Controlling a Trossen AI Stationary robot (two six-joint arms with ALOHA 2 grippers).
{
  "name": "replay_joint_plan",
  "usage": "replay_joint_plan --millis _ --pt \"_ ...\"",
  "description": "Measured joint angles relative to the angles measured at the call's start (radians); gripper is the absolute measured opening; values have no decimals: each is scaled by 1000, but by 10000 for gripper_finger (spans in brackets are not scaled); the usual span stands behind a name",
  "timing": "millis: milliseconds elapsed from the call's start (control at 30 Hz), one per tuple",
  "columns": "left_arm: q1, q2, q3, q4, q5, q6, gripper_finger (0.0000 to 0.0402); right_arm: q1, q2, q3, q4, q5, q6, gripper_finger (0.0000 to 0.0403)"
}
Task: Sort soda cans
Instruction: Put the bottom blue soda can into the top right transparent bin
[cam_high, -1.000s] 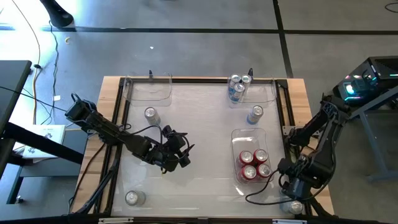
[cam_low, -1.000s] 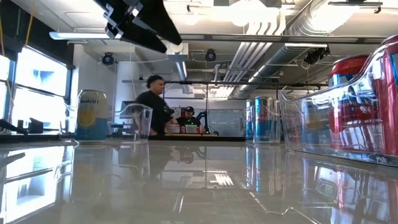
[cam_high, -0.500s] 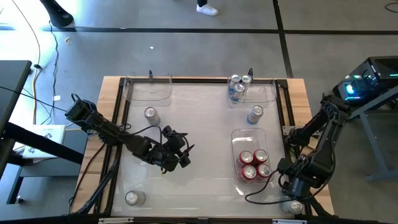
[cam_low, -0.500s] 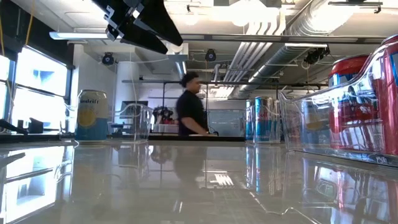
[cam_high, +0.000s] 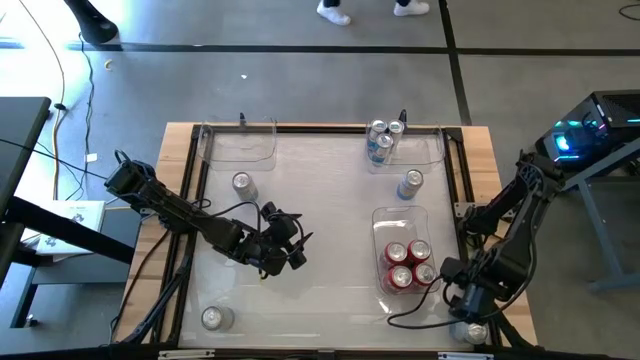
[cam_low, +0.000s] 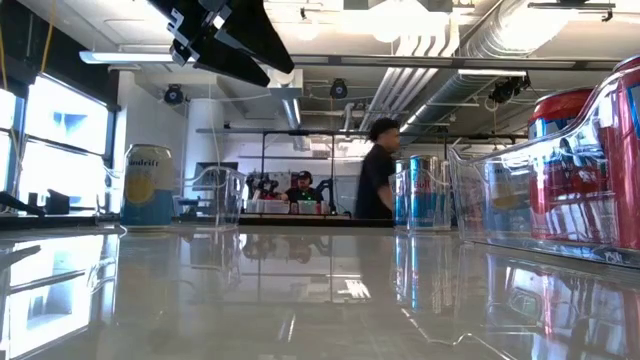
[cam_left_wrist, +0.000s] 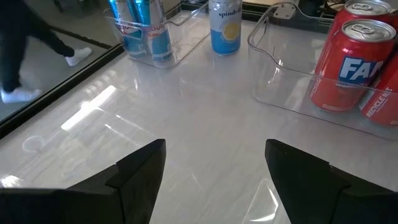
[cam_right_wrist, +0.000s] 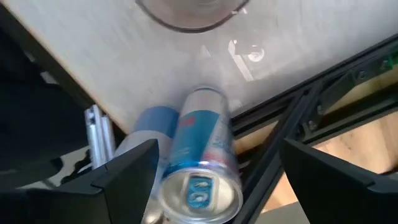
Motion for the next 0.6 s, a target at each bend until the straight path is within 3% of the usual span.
replay_joint_plan --millis 167,333,600 --pt "0 0 0 0 0 0 268 0 0 23 7 -6 38 330" --pt "0 0 0 -1 0 0 268 23 0 -9 22 -78 104 330" --pt "0 0 0 -2 0 0 268 46 0 -124 212 -100 131 330"
